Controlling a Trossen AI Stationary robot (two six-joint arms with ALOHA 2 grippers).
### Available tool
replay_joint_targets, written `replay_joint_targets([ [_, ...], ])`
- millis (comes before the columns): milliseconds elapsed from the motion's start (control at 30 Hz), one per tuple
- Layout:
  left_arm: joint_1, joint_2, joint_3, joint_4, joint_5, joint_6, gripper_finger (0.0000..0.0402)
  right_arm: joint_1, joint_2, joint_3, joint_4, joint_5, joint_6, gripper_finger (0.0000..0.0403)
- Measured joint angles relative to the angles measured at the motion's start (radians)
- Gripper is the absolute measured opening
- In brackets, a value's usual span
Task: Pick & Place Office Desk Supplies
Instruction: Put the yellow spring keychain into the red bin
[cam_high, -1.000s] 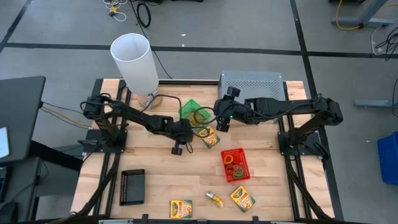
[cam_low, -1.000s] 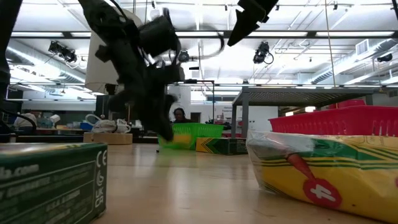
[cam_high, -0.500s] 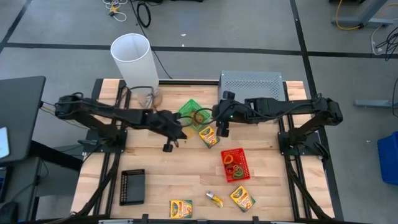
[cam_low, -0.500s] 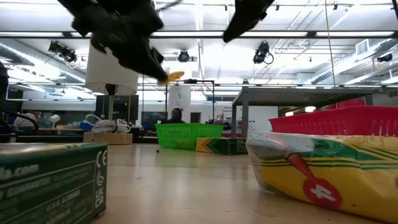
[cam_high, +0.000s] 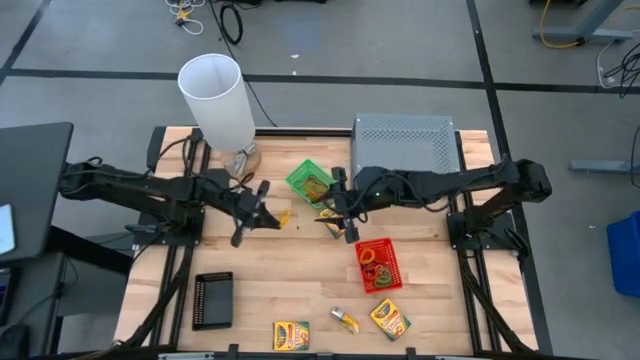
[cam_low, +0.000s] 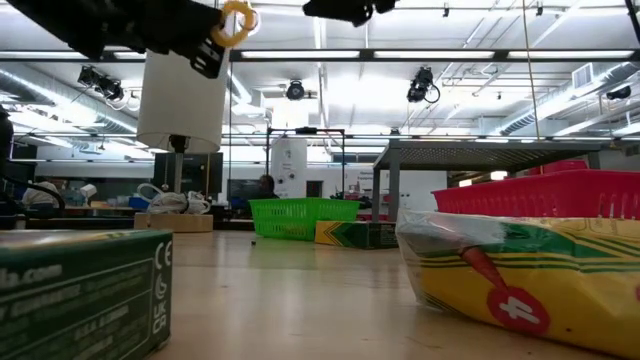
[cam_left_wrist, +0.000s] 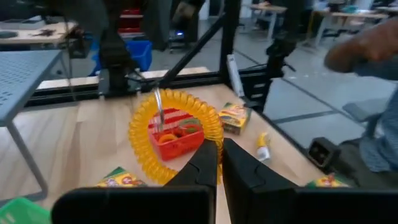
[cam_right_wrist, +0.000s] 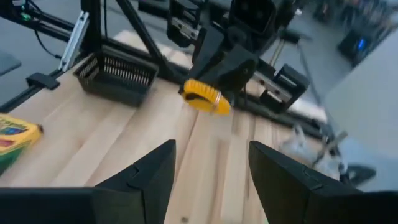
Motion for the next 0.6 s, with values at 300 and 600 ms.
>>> replay_joint_targets([
  [300,-0.001,0.012,-0.042,0.107,0.173,-0.045,0.0009,-0.001,0.006,-0.225,0.499,-0.132,-0.034,0.0210],
  [600,0.001,0.177,-0.042,0.278,0.245,-0.064,0.0009,0.010,0.007,-0.247,0.525,-0.179,0.015,0.0210],
])
